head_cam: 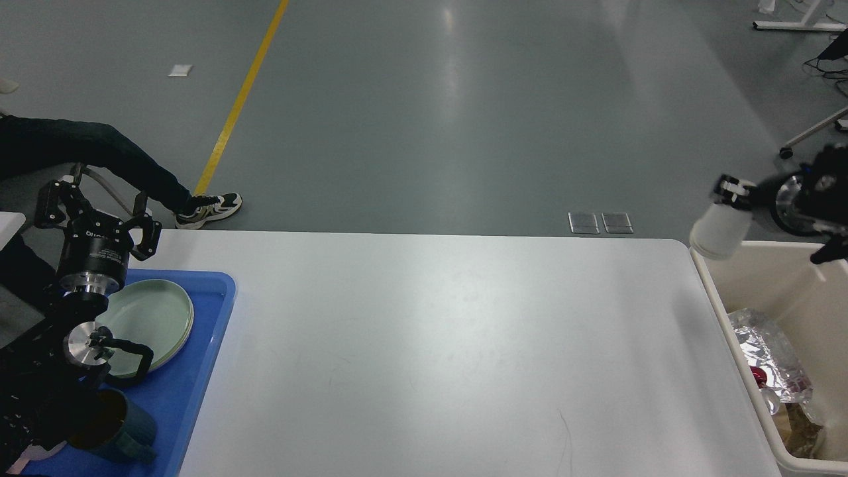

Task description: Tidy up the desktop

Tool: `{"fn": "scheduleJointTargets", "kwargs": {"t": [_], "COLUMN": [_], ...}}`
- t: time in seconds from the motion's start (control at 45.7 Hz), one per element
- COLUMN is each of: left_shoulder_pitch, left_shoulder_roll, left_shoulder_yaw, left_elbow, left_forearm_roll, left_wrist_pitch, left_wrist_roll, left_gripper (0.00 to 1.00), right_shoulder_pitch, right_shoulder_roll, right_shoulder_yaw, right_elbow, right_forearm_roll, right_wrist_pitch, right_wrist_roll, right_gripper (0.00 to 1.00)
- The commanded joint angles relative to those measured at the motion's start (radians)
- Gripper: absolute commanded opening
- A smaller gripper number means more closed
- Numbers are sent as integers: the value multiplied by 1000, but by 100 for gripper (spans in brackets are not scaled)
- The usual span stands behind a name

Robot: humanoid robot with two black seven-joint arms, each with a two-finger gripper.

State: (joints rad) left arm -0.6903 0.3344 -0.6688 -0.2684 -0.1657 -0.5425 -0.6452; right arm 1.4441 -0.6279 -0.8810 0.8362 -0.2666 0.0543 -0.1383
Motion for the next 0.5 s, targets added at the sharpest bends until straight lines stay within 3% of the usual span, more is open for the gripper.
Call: {"fn": "scheduleJointTargets", "kwargs": {"t": [0.0,0.088,0.153,0.241,0.482], "left_shoulder_pitch": [0,0,0,0,0], "left_shoulder_roll": [0,0,0,0,0], "left_shoulder_yaw": [0,0,0,0,0], "left_elbow": [0,0,0,0,0], "left_forearm_roll": [0,0,0,-1,0], "left_wrist_pitch": [1,-1,-1,1,1], "left_wrist_roll": [-1,-1,-1,1,1], "left_gripper": [96,96,96,96,96], "right_shoulder_pitch": [-197,-324,-398,-473,-527], "right_shoulder_roll": [-3,13,42,68,77], "right_shoulder_yaw": [17,22,37,86,310], "right_elbow": [-176,-299,-371,-472,-542], "right_forearm_roll": [12,15,18,18,18], "right_wrist_pitch": [-25,-31,-31,-33,-33], "right_wrist_roll": [0,0,0,0,0], "right_gripper": [33,40,52,100,100]}}
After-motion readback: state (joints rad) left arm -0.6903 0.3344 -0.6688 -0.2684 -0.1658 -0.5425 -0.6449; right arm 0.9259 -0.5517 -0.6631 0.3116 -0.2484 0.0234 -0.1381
